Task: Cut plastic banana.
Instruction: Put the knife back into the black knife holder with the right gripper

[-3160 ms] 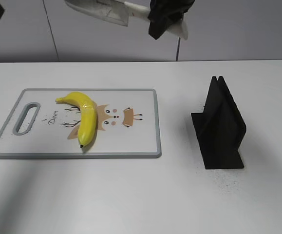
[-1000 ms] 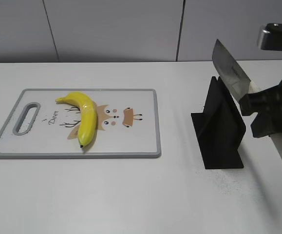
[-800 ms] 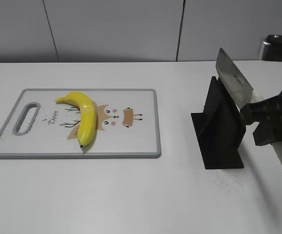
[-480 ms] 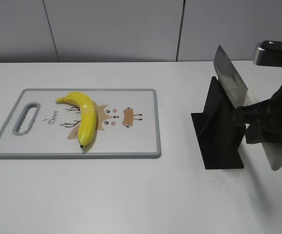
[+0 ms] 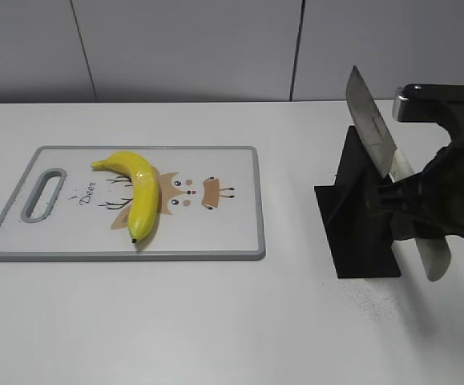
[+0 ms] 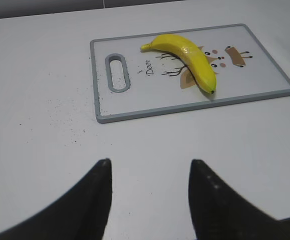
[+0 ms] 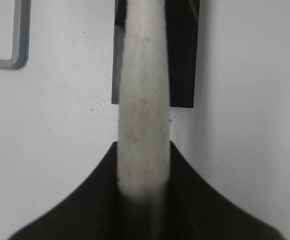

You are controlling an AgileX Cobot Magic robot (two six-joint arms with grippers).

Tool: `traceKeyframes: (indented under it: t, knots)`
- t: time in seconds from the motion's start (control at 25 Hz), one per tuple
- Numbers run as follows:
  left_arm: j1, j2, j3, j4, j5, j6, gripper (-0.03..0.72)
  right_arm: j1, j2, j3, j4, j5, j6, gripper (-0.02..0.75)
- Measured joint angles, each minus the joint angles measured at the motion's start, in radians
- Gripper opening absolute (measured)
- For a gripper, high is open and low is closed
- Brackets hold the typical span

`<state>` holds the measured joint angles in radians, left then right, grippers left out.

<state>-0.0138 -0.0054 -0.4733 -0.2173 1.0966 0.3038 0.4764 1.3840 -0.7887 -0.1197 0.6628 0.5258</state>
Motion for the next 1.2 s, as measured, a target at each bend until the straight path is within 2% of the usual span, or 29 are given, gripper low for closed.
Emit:
traceKeyframes:
  t: [0.6, 0.84, 1.2]
  knots:
    - [0.000, 0.000, 0.000, 0.000, 0.000, 0.000, 0.485, 0.000, -0.074, 0.000, -0.006, -0.009, 0.027, 0.160]
    - [0.000, 0.000, 0.000, 0.000, 0.000, 0.000, 0.485, 0.000, -0.027, 0.000, -0.064, -0.010, 0.058, 0.161]
    - [0.000, 0.000, 0.000, 0.000, 0.000, 0.000, 0.477, 0.000, 0.031, -0.001, -0.082, -0.036, 0.070, 0.161]
